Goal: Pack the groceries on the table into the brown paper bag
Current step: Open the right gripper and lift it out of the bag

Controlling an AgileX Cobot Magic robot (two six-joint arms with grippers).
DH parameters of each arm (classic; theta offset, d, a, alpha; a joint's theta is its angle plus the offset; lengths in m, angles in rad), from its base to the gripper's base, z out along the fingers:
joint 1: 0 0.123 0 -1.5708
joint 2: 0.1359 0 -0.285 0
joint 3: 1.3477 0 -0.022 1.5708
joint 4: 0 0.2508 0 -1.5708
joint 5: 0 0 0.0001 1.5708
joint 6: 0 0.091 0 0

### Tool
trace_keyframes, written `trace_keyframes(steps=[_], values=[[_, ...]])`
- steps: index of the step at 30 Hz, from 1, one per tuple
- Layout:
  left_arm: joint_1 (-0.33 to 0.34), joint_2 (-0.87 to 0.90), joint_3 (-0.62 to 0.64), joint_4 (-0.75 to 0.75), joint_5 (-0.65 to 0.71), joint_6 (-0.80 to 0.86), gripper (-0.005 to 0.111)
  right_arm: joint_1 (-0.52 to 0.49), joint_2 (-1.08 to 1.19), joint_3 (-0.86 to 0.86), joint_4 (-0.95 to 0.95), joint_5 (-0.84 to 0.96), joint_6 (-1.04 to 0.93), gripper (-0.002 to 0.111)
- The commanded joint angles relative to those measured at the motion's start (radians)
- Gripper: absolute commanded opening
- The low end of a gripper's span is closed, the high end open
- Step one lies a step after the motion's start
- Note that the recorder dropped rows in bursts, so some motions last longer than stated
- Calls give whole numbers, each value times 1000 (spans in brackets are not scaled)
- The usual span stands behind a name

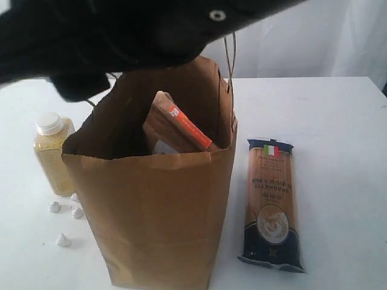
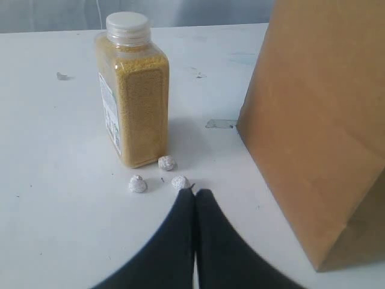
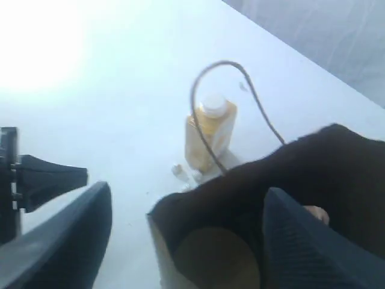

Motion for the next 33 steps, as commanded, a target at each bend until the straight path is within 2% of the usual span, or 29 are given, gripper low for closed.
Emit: trace_keyframes(steps=[1,6,14,18,24,33], values=[[1,-4,5,-8,4,0,0,67,-37,-6,-3,-5,-8,66],[1,-4,5,-8,4,0,0,147,-86,63,-9,-16,13,64],[1,-4,5,-8,4,0,0,336,-182,245,-162,-56,269,51],[1,-4,5,-8,4,0,0,398,-211,343,-195,-82,340,43],[1,-4,5,-8,4,0,0,426,-263,499,-192,-131,463,26],[1,-4,5,-8,4,0,0,426,-375,732,-189,-4,684,25]])
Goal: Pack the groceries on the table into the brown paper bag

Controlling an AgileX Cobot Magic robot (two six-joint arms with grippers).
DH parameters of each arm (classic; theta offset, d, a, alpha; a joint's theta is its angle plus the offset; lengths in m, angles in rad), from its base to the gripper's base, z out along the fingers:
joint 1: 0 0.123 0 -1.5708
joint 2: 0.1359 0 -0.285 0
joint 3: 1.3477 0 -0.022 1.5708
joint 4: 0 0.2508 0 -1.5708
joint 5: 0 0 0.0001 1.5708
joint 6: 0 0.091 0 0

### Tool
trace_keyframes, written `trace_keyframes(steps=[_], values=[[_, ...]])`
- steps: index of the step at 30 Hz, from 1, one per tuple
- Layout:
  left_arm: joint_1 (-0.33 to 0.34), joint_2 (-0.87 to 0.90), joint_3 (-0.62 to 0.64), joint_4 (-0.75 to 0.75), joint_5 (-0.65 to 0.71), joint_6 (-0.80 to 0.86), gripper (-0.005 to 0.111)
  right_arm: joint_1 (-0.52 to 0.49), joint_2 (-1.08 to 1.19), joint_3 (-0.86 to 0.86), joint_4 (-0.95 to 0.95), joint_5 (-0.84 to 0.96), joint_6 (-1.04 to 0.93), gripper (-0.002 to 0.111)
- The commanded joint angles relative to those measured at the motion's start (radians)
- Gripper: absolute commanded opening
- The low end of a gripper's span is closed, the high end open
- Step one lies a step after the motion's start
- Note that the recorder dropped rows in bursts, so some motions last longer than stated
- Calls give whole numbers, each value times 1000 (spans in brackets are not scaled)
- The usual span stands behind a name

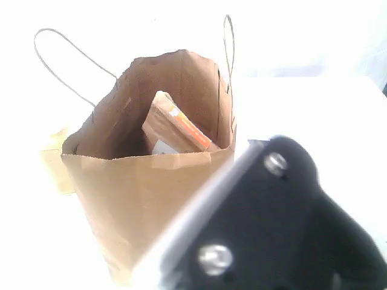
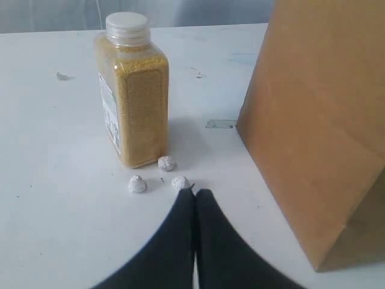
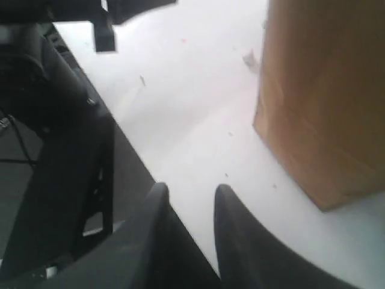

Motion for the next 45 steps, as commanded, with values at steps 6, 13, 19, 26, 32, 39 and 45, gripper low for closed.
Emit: trace_keyframes(steps=[6,13,19,26,32,39,45], values=[[1,-4,5,-8,4,0,0,0,-167,208,-32,258,244,25],[1,-4,5,-8,4,0,0,-4,-306,300,-92,394,407,25],[1,-4,5,-8,4,0,0,-70,-353,304,-152,394,421,25],[1,-4,5,-8,4,0,0,-228,-351,304,-154,390,371,25],[1,-4,5,-8,4,0,0,-339,-300,302,-101,333,135,25],[1,-4,5,-8,4,0,0,-574,-146,293,145,81,-177,25],[1,-4,5,-8,4,0,0,-743,-90,294,161,-11,-195,25]])
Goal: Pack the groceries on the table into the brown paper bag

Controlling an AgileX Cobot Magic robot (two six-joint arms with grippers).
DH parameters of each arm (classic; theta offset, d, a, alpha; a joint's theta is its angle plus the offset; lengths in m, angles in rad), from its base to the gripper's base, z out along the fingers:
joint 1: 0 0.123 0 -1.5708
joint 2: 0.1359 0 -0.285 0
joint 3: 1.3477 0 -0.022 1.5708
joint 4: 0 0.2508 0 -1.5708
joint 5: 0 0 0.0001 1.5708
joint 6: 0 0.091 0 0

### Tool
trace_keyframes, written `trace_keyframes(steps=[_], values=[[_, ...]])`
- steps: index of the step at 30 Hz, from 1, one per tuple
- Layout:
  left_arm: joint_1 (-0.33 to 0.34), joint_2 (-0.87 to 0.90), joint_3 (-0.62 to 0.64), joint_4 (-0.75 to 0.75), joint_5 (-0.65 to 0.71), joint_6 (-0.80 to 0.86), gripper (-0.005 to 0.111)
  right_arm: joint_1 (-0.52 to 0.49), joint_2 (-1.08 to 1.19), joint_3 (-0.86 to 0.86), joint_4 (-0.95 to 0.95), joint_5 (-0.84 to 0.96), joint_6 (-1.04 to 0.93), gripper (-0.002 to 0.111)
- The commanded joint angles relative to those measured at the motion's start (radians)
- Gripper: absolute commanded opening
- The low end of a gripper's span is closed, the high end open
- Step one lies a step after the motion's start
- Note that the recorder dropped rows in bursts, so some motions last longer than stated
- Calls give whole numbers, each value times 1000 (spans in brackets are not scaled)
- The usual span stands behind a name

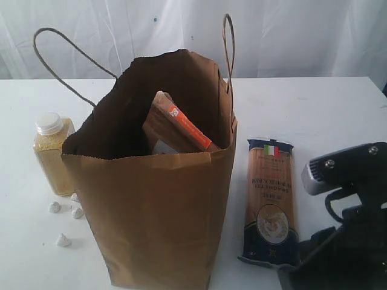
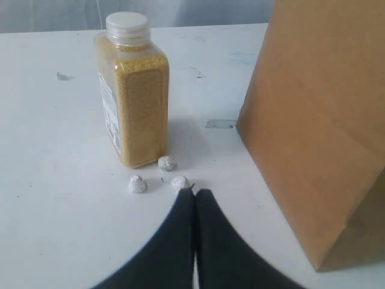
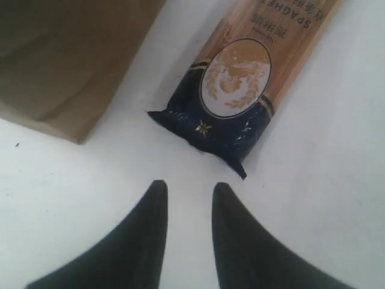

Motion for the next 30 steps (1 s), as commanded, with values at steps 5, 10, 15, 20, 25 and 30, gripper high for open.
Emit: trace_keyframes(steps=[5,10,15,20,25,30], values=[[1,-4,5,-8,4,0,0,-216,11,-3,-11,-104,-17,25],[1,-4,5,-8,4,0,0,-317,50,-3,-15,-195,-15,25],[1,-4,5,-8,4,0,0,-424,176,-3,-11,-298,-15,34],[1,-4,5,-8,4,0,0,-558,328,-3,18,-437,-15,55],[1,-4,5,-8,4,0,0,-589,427,-17,13,-585,-6,60],[1,-4,5,-8,4,0,0,-589,503,-78,11,-649,8,73]])
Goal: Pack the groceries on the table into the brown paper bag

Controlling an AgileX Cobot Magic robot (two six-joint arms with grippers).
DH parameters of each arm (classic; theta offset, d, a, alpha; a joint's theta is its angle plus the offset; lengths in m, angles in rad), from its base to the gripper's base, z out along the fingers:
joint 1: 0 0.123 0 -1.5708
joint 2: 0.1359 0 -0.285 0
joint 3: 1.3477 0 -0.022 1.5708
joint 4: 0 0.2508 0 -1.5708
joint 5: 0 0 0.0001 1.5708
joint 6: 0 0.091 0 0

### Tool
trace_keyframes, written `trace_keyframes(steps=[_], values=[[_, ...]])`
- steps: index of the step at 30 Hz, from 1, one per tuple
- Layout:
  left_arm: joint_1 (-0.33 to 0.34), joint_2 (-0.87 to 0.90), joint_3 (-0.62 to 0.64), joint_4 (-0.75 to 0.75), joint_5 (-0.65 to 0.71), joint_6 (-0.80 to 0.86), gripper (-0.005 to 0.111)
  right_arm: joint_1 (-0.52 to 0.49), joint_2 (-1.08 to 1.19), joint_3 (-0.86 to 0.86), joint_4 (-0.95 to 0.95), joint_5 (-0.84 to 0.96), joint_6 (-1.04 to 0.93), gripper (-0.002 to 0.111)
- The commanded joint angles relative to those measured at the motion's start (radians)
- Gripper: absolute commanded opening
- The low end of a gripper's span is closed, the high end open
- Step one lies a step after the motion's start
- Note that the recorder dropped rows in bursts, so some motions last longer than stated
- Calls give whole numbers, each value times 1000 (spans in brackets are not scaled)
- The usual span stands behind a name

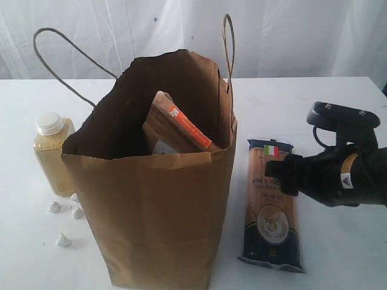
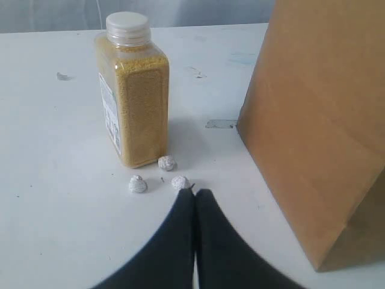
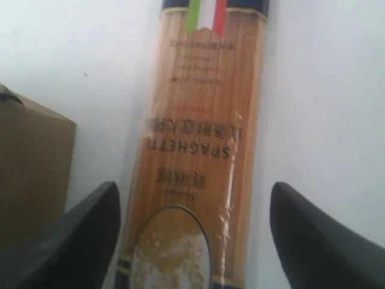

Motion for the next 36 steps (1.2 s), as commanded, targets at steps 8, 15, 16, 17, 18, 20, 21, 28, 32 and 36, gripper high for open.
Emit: trace_keyframes(steps=[8,15,16,17,18,20,21,28,32,36], values=[[1,-4,5,-8,4,0,0,-43,192,-158,-108,22,12,76],[1,-4,5,-8,4,0,0,-43,35,-158,-81,216,-23,2],[1,-4,5,-8,4,0,0,-43,-30,-158,-44,243,-55,0],[1,-4,5,-8,4,0,0,-43,-76,-158,-17,255,-83,0],[1,-4,5,-8,4,0,0,-43,-141,-158,28,279,-114,0],[1,-4,5,-8,4,0,0,-43,-223,-158,79,318,-153,0],[1,-4,5,-8,4,0,0,-43,-255,-158,95,336,-173,0],[1,-4,5,-8,4,0,0,-43,-544,-158,154,520,-199,0],[1,-4,5,-8,4,0,0,-43,-666,-158,78,580,-199,0],[1,-4,5,-8,4,0,0,-43,-766,-158,87,591,-199,0]])
